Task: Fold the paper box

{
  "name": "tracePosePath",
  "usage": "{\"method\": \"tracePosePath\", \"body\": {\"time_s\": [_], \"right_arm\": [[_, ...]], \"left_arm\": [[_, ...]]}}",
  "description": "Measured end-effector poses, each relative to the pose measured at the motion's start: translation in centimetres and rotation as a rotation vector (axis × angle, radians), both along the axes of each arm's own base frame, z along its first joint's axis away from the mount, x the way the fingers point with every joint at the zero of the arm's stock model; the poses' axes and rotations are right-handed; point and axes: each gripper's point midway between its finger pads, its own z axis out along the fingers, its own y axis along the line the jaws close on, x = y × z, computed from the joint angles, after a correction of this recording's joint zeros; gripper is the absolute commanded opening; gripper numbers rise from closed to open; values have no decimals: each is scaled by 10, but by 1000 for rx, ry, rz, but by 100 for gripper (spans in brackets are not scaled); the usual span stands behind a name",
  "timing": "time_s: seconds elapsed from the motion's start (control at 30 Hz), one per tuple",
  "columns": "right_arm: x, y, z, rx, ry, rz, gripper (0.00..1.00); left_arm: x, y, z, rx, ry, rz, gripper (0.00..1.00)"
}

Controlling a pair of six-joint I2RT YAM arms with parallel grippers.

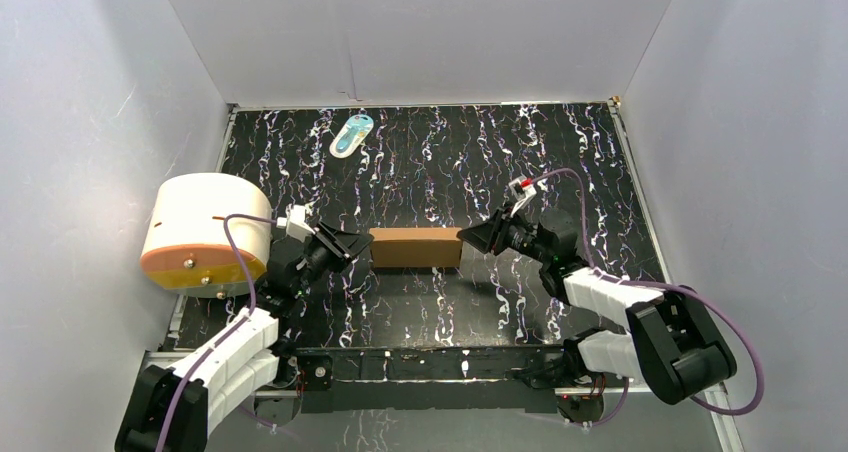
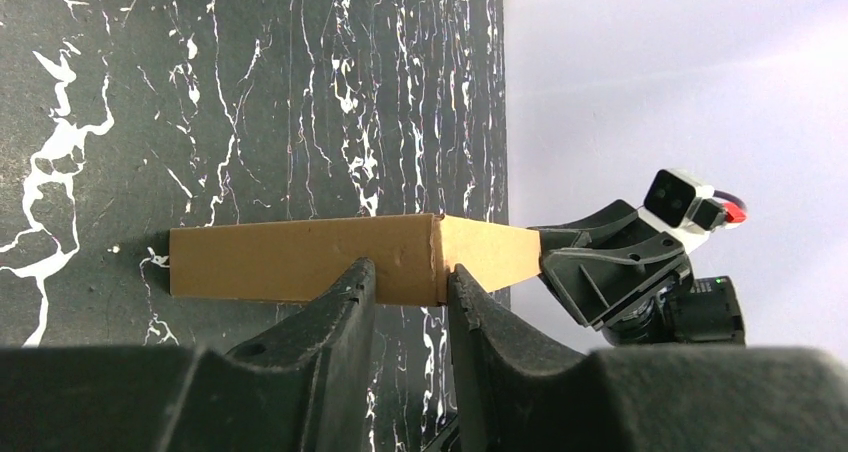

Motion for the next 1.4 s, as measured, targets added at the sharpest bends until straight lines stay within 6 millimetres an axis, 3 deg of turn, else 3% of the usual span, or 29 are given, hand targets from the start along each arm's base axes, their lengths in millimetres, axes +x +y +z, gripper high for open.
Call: {"method": "tracePosePath", "body": {"time_s": [0.17, 0.5, 0.6, 0.8, 0.9, 1.1, 1.27, 1.4], "right_arm": [[-2, 0, 2, -39, 32, 17, 18], [-3, 1, 7, -103, 80, 48, 46], [-2, 1, 11, -132, 85, 53, 54], [1, -5, 37, -183, 6, 41, 75], [-2, -13, 47, -218, -44, 22, 85], [-12, -44, 63, -315, -115, -86, 98], [-24, -73, 99, -352, -238, -201, 99], [-36, -99, 122, -370, -337, -302, 99]], "left_arm": [[1, 0, 0, 23, -2, -8, 29], [4, 9, 4, 171, 10, -12, 57], [10, 13, 18, 248, -10, -11, 66], [23, 18, 75, 405, -143, -50, 89], [26, 15, 89, 491, -187, -118, 92], [26, 0, 94, 642, -263, -340, 93], [18, -26, 103, 768, -397, -544, 93], [1, -59, 100, 856, -504, -736, 94]]}}
